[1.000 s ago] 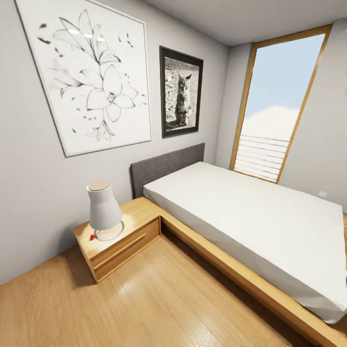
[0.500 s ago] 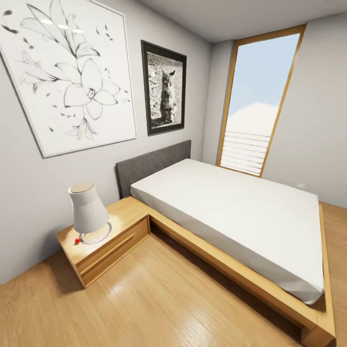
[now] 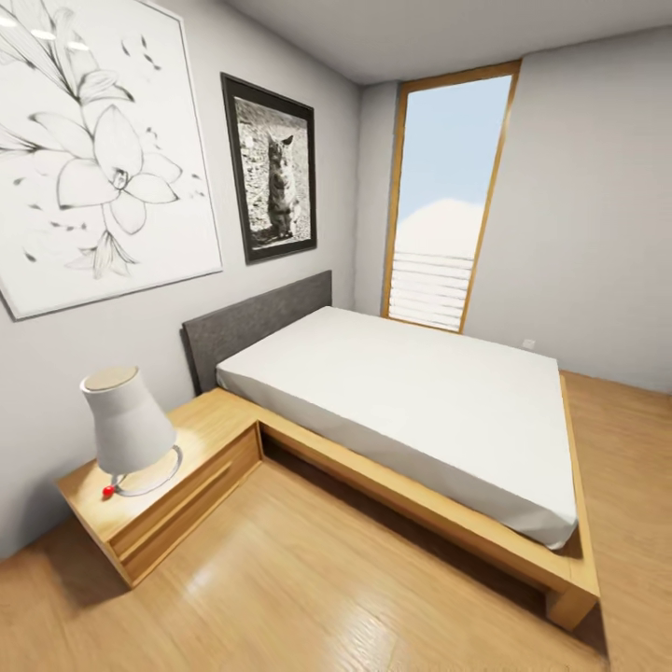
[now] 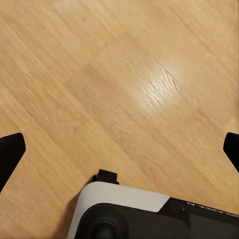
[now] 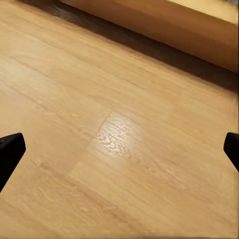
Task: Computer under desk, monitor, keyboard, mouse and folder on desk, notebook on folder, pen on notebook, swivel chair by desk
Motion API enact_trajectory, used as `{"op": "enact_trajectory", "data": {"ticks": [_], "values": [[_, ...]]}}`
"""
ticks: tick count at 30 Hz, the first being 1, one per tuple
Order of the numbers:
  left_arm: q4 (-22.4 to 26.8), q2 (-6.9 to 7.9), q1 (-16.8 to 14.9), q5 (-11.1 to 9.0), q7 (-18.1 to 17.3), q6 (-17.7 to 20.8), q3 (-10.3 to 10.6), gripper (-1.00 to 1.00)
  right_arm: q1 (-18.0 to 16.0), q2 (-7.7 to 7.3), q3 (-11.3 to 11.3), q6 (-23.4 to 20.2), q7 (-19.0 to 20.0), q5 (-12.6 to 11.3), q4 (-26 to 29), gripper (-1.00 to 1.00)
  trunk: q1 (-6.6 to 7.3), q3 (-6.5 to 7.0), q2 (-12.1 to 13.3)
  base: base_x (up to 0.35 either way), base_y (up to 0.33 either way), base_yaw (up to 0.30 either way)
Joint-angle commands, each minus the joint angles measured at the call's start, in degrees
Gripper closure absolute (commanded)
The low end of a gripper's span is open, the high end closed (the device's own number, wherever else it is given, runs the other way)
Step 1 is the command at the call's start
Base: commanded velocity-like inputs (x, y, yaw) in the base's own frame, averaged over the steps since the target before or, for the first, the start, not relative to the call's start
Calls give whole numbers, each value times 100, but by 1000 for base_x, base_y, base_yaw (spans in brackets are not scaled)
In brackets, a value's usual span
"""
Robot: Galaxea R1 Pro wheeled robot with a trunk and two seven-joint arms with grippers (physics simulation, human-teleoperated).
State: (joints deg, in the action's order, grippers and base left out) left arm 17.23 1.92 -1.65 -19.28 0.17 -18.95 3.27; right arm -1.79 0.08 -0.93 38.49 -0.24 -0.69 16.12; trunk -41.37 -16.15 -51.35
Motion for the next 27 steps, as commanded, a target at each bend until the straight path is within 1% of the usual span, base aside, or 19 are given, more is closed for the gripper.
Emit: {"op": "enact_trajectory", "data": {"ticks": [1, 4, 7, 8, 9, 10, 11, 13, 15, 18, 20, 23, 27], "values": [[-1, 8, -2, -53, 5, -20, 34, -100, -5, -1, -6, 18, -2, -21, 2, -100, 0, -7, -5, 0, 6, -300], [-1, 14, -2, -53, 7, -21, 34, -100, -5, -3, -25, 18, -2, -151, 9, -100, 0, -7, -5, 0, 3, -300], [-1, 23, -2, -47, 7, -21, 38, -100, -5, 0, -55, 18, -2, -613, 12, -100, 0, -7, -5, 0, 1, -300], [-1, 24, -2, -46, 6, -21, 42, -100, -7, 0, -57, 20, -2, -693, 13, -100, 0, -7, -5, 0, 0, -300], [-1, 25, -2, -41, 2, -21, 52, -100, -9, -1, -60, 22, -2, -834, 16, -100, 0, -7, -5, 0, 0, -300], [-1, 26, -2, -39, 0, -21, 57, -100, -10, -1, -61, 23, -2, -890, 17, -100, 0, -7, -5, 0, 0, -300], [-1, 27, -2, -35, -4, -24, 65, -100, -18, -2, -63, 29, -2, -1001, 31, -100, 0, -7, -5, 0, 0, -300], [-1, 25, -2, -34, -6, -26, 66, -100, -34, -4, -64, 57, -2, -1043, 41, -100, 0, -7, -5, 0, 0, -300], [-1, 15, -2, -33, -7, -28, 70, -100, -91, 0, -67, 184, -5, -1087, 35, -100, 0, -7, -5, 0, 0, -300], [-1, 2, -2, -31, -14, -29, 75, -100, -129, 9, -67, 307, -8, -1102, 29, -100, 0, -7, -5, 0, 0, -300], [-1, -7, -2, -31, -20, -29, 76, -100, -150, 9, -66, 469, -9, -1105, 26, -100, 0, -7, -5, 0, 0, -300], [-1, -9, -2, -31, -20, -28, 75, -100, -177, -20, -69, 665, -10, -1108, 19, -100, 0, -7, -5, 0, 0, -300], [-1, -7, -2, -32, -13, -29, 73, -100, -231, -51, -69, 750, -10, -1108, 6, -100, 0, -7, -5, 0, 0, -300]]}}
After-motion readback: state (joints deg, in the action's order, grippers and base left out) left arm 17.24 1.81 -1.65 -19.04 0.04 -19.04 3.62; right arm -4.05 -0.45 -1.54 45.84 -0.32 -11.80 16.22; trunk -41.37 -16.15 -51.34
